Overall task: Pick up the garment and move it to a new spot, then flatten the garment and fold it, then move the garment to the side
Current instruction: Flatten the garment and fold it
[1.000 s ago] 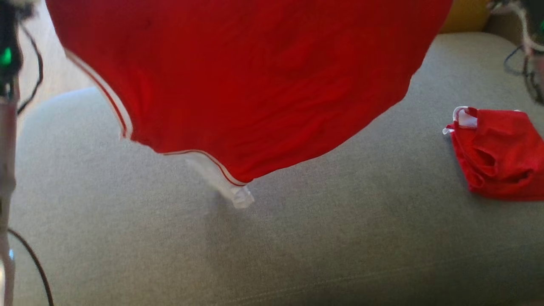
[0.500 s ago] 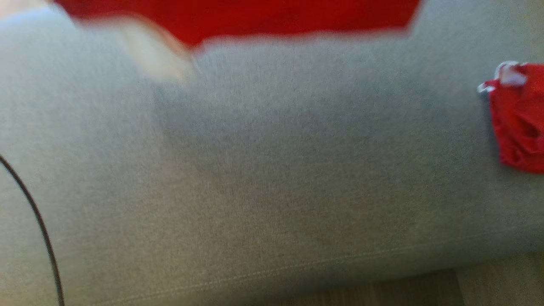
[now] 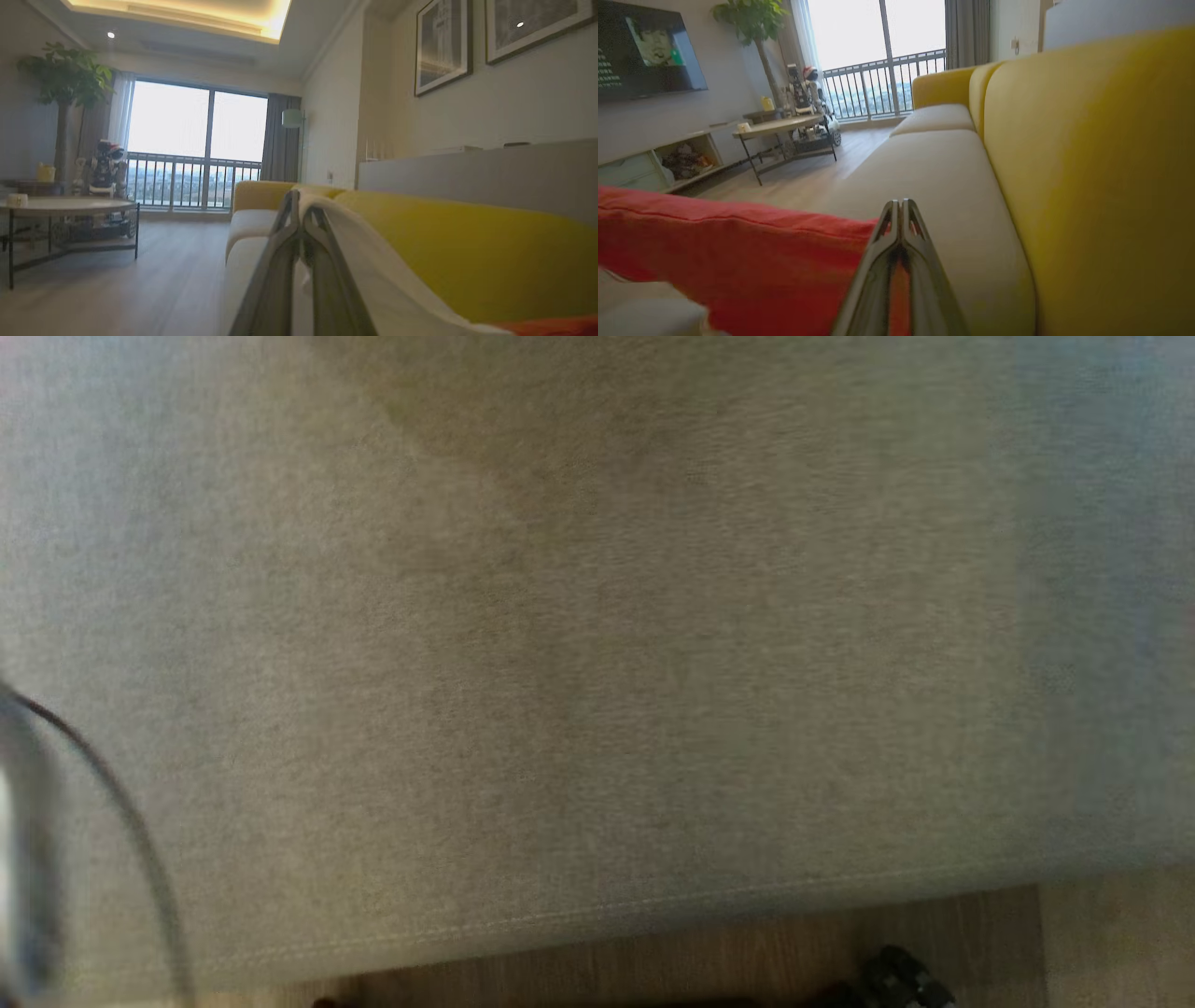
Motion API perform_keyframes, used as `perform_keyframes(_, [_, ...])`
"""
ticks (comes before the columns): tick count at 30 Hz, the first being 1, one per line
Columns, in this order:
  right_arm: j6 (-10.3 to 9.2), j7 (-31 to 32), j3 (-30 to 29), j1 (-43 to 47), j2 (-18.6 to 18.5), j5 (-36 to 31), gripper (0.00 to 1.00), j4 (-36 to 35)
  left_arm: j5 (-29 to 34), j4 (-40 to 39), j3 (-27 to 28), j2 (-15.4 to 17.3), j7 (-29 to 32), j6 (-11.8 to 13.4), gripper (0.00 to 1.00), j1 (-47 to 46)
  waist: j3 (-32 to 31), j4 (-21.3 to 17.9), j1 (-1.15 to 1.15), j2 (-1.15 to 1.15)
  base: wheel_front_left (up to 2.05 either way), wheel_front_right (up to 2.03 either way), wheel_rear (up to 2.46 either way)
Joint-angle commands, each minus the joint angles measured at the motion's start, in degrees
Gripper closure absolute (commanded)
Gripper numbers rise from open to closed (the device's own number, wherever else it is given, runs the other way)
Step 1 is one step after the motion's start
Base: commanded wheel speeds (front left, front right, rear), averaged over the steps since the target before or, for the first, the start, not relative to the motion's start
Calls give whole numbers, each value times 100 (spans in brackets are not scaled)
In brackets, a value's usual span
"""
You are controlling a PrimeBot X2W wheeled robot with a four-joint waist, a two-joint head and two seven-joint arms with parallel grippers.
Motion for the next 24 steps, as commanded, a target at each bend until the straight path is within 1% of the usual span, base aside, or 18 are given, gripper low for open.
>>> perform_keyframes(1, [-1, -16, 71, 760, 52, 3, 100, -206, 48, -394, 355, 137, 22, -105, 100, 959, -22, 162, -3, 0, 0, 0, 0])
perform_keyframes(2, [-1, -16, 71, 760, 52, 3, 100, -206, 48, -394, 355, 137, 22, -105, 100, 959, -22, 162, -3, 0, 0, 0, 0])
perform_keyframes(5, [-1, 30, 340, 1558, 29, 151, 100, -221, 22, -671, 653, 40, 22, -188, 100, 2243, -325, 175, -3, 0, 0, 0, 0])
perform_keyframes(9, [-1, 522, 576, 2524, -40, 575, 100, -300, -129, -972, 792, -98, 22, -223, 100, 3916, -849, 161, -3, 0, 0, 0, 0])
perform_keyframes(10, [-1, 672, 637, 2756, -71, 663, 100, -340, -191, -1003, 739, -121, 22, -225, 100, 4314, -993, 153, -3, 0, 0, 0, 0])
perform_keyframes(13, [-1, 1134, 806, 3450, -156, 901, 100, -508, -309, -1197, 365, -19, 22, -228, 100, 5375, -1419, 118, -3, 0, 0, 0, 0])
perform_keyframes(15, [-1, 1522, 942, 3935, -223, 1084, 100, -747, -315, -1359, 162, 76, 22, -229, 100, 5988, -1686, 102, -3, 0, 0, 0, 0])
perform_keyframes(17, [-1, 1772, 1056, 4402, -368, 1222, 100, -1078, -380, -1439, 17, 114, 22, -229, 100, 6526, -1938, 90, -3, 0, 0, 0, 0])
perform_keyframes(19, [-1, 1832, 1063, 4826, -548, 1301, 100, -1345, -489, -1487, -110, 146, 85, -229, 100, 7005, -2165, 59, -3, 0, 0, 0, 0])
perform_keyframes(21, [-1, 1769, 1018, 5196, -709, 1270, 100, -1513, -715, -1595, -316, 198, 382, -230, 100, 7437, -2362, 30, -3, 0, 0, 0, 0])
perform_keyframes(24, [-1, 1622, 761, 5713, -814, 1349, 100, -1668, -1146, -1955, -436, 263, 733, -230, 100, 7976, -2580, 3, -3, 0, 0, 0, 0])
